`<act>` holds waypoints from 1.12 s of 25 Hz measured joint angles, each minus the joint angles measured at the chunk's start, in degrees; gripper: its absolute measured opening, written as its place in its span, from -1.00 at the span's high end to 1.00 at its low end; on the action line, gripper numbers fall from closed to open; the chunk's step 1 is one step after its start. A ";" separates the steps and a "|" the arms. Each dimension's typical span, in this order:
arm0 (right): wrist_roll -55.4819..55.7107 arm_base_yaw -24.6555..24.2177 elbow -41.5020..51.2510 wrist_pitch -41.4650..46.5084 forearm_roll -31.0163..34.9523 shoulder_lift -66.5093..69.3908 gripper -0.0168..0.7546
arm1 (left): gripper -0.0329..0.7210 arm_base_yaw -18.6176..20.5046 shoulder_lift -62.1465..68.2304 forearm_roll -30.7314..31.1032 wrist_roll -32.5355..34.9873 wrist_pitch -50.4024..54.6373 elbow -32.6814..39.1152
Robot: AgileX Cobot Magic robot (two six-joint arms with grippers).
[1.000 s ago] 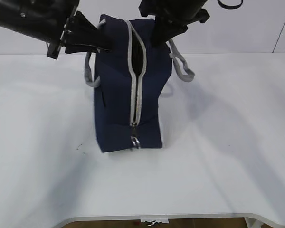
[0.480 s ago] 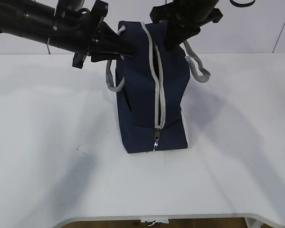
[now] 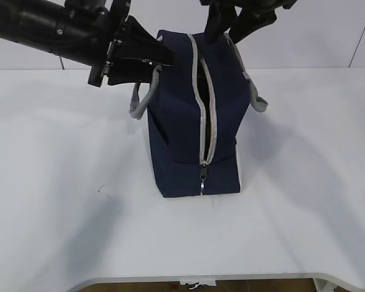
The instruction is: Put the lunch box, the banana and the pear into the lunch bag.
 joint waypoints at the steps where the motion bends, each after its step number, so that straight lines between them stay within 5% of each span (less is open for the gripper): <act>1: 0.00 0.00 0.41 0.00 0.00 -0.95 -0.12 | -0.01 0.45 -0.65 1.13 0.00 0.98 0.00; 19: 0.11 0.00 19.43 0.00 0.00 -21.94 -0.12 | -0.02 2.66 -7.50 11.55 0.00 6.75 -1.65; 28: 0.11 0.00 21.84 0.00 0.46 -24.37 -0.12 | -0.02 2.07 -7.40 12.44 -0.10 -0.11 -3.72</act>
